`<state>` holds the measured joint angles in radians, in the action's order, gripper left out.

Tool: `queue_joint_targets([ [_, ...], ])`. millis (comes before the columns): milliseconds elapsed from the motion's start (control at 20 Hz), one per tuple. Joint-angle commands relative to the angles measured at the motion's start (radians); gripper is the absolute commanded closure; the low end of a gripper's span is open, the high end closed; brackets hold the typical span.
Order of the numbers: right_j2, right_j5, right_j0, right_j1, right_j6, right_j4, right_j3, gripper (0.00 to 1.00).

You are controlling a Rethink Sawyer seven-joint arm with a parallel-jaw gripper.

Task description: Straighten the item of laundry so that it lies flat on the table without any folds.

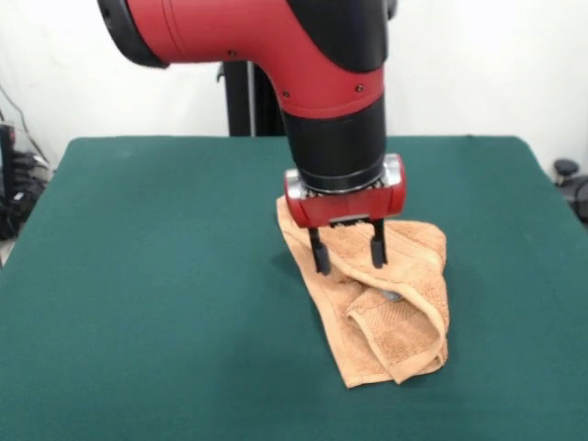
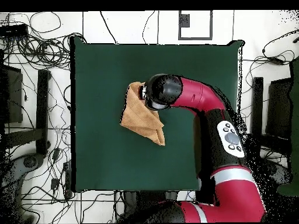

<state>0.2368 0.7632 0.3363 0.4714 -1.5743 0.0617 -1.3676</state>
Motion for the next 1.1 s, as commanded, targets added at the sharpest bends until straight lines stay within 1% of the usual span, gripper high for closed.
queue_joint_targets([
  [50,0.174,-0.068,0.019,-0.070,0.003,-0.045,-0.101,0.00],
  [450,0.224,-0.057,0.055,-0.088,0.010,-0.037,-0.106,0.00],
  [1100,0.265,-0.048,0.089,-0.090,0.014,-0.008,-0.138,0.00],
])
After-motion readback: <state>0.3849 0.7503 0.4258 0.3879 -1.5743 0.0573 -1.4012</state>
